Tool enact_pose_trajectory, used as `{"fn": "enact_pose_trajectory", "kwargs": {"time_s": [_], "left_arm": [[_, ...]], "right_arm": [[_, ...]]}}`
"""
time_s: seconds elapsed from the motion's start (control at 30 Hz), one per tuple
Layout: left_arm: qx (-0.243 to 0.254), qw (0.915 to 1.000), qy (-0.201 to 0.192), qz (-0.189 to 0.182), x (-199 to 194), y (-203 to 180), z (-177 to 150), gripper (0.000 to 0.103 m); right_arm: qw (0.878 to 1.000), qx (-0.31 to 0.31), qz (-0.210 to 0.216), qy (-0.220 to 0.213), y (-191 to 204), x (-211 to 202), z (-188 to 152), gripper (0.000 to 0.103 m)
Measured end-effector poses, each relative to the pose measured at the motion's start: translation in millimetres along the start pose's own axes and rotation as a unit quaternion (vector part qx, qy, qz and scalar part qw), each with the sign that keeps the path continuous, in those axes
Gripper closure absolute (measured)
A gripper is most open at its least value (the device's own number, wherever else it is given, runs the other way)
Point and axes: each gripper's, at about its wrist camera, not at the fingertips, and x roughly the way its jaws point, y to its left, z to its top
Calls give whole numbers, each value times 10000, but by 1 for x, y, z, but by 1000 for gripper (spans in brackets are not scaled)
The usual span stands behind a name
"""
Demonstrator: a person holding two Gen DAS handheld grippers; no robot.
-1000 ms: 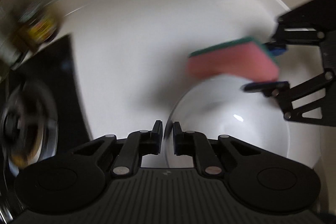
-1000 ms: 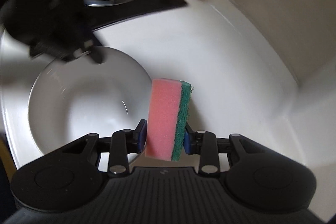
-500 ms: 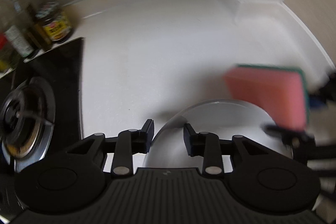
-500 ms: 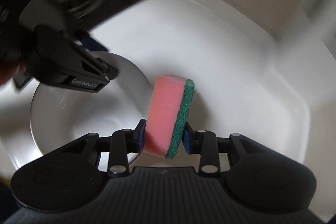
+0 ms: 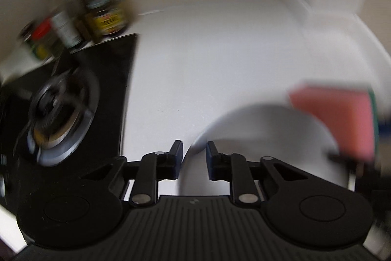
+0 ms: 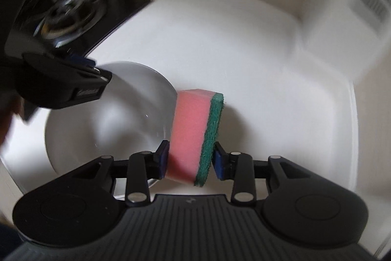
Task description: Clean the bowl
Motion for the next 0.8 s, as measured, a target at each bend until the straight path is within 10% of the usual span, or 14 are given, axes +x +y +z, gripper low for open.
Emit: {"fn": "enact_pose_trajectory", "kwargs": {"time_s": [0.43, 0.8], "left_arm": [[1821, 9672, 1089, -1397, 58, 4, 55, 77], [-134, 9889, 648, -1333, 54, 24, 40, 66]], "right_arm": [[9587, -2736, 763, -140, 2, 9, 34, 71], [9994, 239, 106, 216, -4, -3, 9, 72]]}}
